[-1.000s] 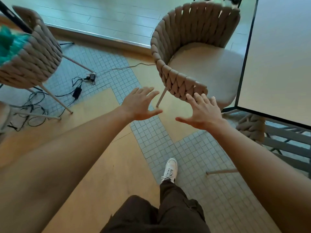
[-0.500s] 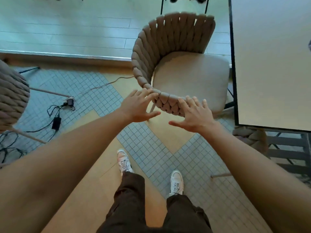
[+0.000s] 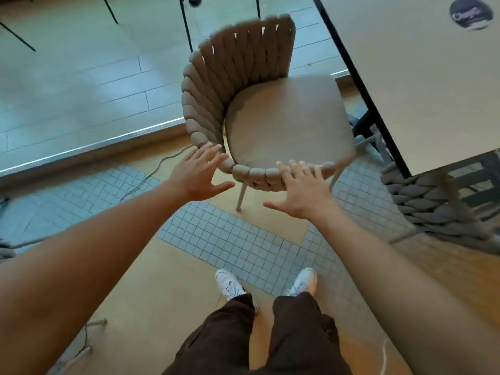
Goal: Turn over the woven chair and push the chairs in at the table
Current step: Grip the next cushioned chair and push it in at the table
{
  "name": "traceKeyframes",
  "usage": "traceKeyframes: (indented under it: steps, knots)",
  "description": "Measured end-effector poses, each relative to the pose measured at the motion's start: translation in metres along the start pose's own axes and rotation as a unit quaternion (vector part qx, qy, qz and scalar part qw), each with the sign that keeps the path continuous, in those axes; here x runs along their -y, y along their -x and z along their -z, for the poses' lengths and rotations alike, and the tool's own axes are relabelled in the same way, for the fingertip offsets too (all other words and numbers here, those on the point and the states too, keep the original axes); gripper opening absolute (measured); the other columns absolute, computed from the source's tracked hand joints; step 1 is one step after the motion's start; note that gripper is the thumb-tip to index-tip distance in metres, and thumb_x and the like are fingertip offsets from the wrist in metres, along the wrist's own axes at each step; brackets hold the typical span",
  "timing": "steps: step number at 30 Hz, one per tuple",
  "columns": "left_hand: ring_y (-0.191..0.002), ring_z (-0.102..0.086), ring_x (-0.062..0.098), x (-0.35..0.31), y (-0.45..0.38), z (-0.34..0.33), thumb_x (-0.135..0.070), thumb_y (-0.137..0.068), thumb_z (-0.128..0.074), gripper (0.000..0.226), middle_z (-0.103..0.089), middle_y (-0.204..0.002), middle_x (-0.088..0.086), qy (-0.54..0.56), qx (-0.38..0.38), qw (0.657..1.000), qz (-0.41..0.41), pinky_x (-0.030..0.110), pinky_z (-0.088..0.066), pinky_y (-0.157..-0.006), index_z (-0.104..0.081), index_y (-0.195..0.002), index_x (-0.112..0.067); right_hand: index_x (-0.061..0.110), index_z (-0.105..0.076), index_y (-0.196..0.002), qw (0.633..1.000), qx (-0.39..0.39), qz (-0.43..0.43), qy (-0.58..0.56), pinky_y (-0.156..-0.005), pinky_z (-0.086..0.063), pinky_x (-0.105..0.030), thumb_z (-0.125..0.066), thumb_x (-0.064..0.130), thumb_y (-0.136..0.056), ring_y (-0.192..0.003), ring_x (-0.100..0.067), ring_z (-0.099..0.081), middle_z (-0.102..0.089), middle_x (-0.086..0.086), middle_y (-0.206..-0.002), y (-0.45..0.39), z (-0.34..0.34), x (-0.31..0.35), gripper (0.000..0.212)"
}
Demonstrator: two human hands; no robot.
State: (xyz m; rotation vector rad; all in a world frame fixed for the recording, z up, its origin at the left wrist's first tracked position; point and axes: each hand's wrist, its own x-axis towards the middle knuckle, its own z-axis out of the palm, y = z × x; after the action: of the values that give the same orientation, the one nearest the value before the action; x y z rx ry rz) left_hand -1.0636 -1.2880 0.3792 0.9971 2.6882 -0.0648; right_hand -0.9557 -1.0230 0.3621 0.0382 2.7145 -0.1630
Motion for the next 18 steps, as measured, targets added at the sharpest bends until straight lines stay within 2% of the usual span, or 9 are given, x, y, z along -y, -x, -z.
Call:
traceKeyframes:
  steps: [4,9,11,12,13,14,15,16,18]
  knots:
    - [-0.154,-0.014,0.027,0.013,-0.025,-0.013,-0.080,-0.086,-0.043,0.087,-0.027,-0.165,0.007,-0.012,0.012,0.998,-0.057,0.050,-0.018,-0.124,-0.037,-0.153,-0.024,0.025,-0.009,-0.161,1.000,-0.024,-0.006,-0.005,-0.123,-0.003,-0.059,-0.052,0.084,-0.078,-0.155,-0.033,-0.006,-0.014,-0.011,-0.169,-0.008,-0.022,0.013,0.111]
    - [-0.153,-0.018,0.030,0.023,-0.077,-0.038,-0.087,-0.079,-0.043,0.098,-0.029,-0.164,0.008,-0.096,0.046,0.982,-0.155,0.051,-0.016,-0.123,-0.035,-0.154,-0.025,0.019,-0.015,-0.159,0.999,-0.028,0.020,0.027,-0.122,-0.006,-0.060,-0.053,0.079,-0.080,-0.155,-0.033,-0.007,-0.020,-0.012,-0.166,-0.048,-0.045,0.008,0.107]
    - [-0.151,-0.025,0.029,0.022,-0.097,-0.049,-0.089,-0.078,-0.045,0.099,-0.036,-0.161,0.006,-0.097,0.065,0.978,-0.173,0.049,-0.018,-0.122,-0.035,-0.153,-0.026,0.017,-0.031,-0.154,0.998,-0.032,0.030,0.036,-0.122,-0.011,-0.060,-0.055,0.079,-0.079,-0.153,-0.032,-0.017,-0.036,-0.011,-0.159,-0.067,-0.052,0.003,0.100]
    - [-0.149,-0.029,0.029,0.020,-0.106,-0.055,-0.089,-0.077,-0.045,0.099,-0.040,-0.158,0.005,-0.095,0.072,0.976,-0.183,0.048,-0.020,-0.121,-0.038,-0.152,-0.026,0.017,-0.044,-0.145,0.998,-0.045,0.031,0.030,-0.120,-0.018,-0.058,-0.058,0.077,-0.078,-0.148,-0.031,-0.030,-0.049,-0.010,-0.149,-0.076,-0.054,0.000,0.091]
    - [-0.147,-0.033,0.029,0.019,-0.114,-0.058,-0.090,-0.076,-0.044,0.098,-0.044,-0.155,0.004,-0.093,0.074,0.973,-0.197,0.047,-0.023,-0.120,-0.041,-0.151,-0.026,0.017,-0.057,-0.131,0.997,-0.064,0.033,0.023,-0.114,-0.030,-0.054,-0.061,0.074,-0.077,-0.136,-0.030,-0.046,-0.061,-0.009,-0.134,-0.084,-0.055,-0.002,0.079]
    - [-0.144,-0.038,0.028,0.018,-0.121,-0.062,-0.090,-0.076,-0.042,0.096,-0.049,-0.151,0.003,-0.086,0.073,0.970,-0.214,0.047,-0.027,-0.118,-0.045,-0.148,-0.026,0.017,-0.065,-0.113,0.995,-0.089,0.039,0.013,-0.102,-0.042,-0.049,-0.065,0.070,-0.075,-0.115,-0.031,-0.061,-0.069,-0.008,-0.115,-0.090,-0.056,-0.005,0.065]
    - [-0.138,-0.046,0.028,0.017,-0.125,-0.066,-0.089,-0.076,-0.041,0.092,-0.054,-0.145,0.002,-0.074,0.068,0.967,-0.233,0.046,-0.036,-0.112,-0.051,-0.143,-0.027,0.016,-0.067,-0.096,0.992,-0.116,0.046,0.002,-0.084,-0.050,-0.045,-0.071,0.064,-0.072,-0.091,-0.032,-0.067,-0.072,-0.009,-0.095,-0.096,-0.058,-0.009,0.053]
    - [-0.128,-0.055,0.027,0.017,-0.126,-0.068,-0.088,-0.077,-0.041,0.085,-0.060,-0.136,0.000,-0.058,0.058,0.965,-0.248,0.045,-0.046,-0.102,-0.056,-0.136,-0.029,0.015,-0.066,-0.083,0.988,-0.140,0.057,-0.005,-0.068,-0.051,-0.041,-0.074,0.057,-0.070,-0.071,-0.033,-0.067,-0.070,-0.009,-0.079,-0.098,-0.060,-0.011,0.045]
    - [-0.102,-0.067,0.022,0.017,-0.130,-0.070,-0.086,-0.077,-0.041,0.070,-0.068,-0.114,-0.009,-0.040,0.063,0.967,-0.244,0.037,-0.056,-0.072,-0.061,-0.122,-0.036,0.014,-0.061,-0.071,0.981,-0.176,0.084,-0.015,-0.053,-0.045,-0.035,-0.065,0.053,-0.072,-0.053,-0.032,-0.062,-0.066,-0.008,-0.065,-0.100,-0.064,-0.017,0.039]
